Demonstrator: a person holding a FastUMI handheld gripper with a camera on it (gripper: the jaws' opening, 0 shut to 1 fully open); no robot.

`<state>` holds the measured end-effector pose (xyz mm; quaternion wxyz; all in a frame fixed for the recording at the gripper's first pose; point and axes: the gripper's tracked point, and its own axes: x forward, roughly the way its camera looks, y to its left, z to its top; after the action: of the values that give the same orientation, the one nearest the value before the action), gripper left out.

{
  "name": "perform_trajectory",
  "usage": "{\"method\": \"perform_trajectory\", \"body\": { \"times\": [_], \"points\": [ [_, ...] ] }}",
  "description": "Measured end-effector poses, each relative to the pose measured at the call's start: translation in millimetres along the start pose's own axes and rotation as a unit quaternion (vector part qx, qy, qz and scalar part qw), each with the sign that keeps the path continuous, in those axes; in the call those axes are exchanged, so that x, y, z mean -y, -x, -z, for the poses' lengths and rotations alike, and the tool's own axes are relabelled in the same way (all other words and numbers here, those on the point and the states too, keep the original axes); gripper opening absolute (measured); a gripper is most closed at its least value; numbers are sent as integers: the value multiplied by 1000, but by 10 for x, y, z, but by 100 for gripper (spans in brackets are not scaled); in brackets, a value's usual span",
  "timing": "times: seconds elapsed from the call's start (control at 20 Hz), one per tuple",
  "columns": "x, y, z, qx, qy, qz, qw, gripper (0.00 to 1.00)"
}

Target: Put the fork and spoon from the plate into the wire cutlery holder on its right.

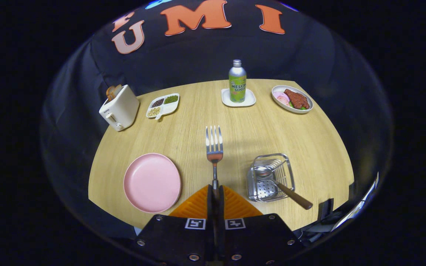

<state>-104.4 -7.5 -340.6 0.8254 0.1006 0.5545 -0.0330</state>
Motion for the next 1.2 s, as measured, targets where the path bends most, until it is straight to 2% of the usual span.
{"method": "perform_trajectory", "body": {
  "times": [0.15,0.5,1.2],
  "points": [
    [306,45,-10,-8,3,19,1000,5],
    [725,136,104,-46,13,34,998,5],
    [800,148,258,-126,59,42,989,5]
  ]
}}
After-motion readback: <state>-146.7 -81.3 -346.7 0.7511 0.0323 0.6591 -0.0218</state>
